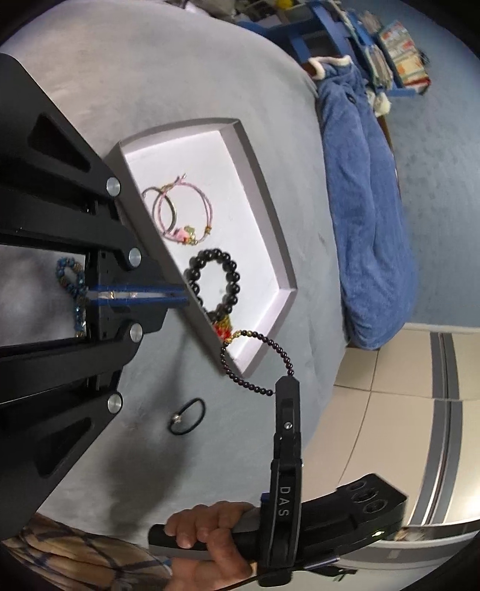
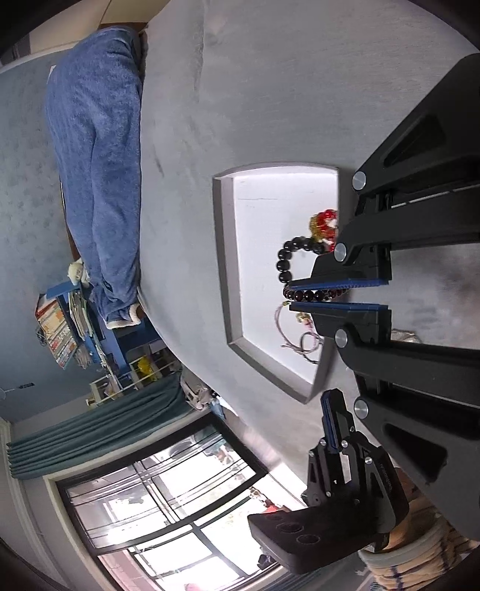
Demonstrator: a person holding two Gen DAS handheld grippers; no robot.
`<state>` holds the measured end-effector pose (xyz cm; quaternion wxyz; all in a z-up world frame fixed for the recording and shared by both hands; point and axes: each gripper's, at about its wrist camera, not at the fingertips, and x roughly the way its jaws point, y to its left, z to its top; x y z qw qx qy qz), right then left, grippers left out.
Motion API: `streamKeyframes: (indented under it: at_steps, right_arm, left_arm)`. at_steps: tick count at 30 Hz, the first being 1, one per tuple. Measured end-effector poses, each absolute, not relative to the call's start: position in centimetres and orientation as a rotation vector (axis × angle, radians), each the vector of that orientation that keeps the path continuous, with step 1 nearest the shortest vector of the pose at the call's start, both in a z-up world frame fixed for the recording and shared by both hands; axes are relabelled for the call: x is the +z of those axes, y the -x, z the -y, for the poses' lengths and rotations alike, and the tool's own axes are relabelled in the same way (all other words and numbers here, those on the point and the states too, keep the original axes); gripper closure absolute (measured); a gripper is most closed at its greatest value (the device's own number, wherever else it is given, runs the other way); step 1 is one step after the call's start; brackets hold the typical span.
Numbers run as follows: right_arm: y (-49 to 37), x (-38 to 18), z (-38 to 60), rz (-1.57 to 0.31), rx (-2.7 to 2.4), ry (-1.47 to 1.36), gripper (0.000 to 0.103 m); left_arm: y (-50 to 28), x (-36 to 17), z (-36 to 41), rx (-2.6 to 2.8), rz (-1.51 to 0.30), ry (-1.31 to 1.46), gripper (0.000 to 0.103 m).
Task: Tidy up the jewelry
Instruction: 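Carry the brooch with the left gripper while the right carries the maroon bracelet over the tray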
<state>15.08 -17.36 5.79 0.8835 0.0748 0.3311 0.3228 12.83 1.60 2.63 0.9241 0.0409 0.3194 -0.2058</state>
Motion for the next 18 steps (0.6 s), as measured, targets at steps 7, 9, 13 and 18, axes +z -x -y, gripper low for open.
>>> streamKeyframes:
  at_steps: [7, 9, 13, 18]
  right_arm:
    - [-15.6, 5.4, 16.7, -0.704, 0.670, -0.142, 0.097]
    - [-15.5, 5.4, 16.8, -0.705, 0.671, -0.146, 0.097]
    - [-15.3, 5.5, 16.7, -0.703, 0.672, -0.144, 0.097]
    - [-15.5, 5.5, 16.4, -0.709, 0.677, -0.140, 0.097]
  left_arm:
    - [-13.8, 1.2, -2.0, -0.438, -0.752, -0.088, 0.100]
    - [-13.8, 0.6, -1.7, -0.436, -0.774, -0.108, 0.090]
    - [-13.8, -0.8, -0.5, -0.441, -0.820, -0.164, 0.063]
    - [-14.5, -2.8, 0.4, -0.415, -0.891, -0.202, 0.054]
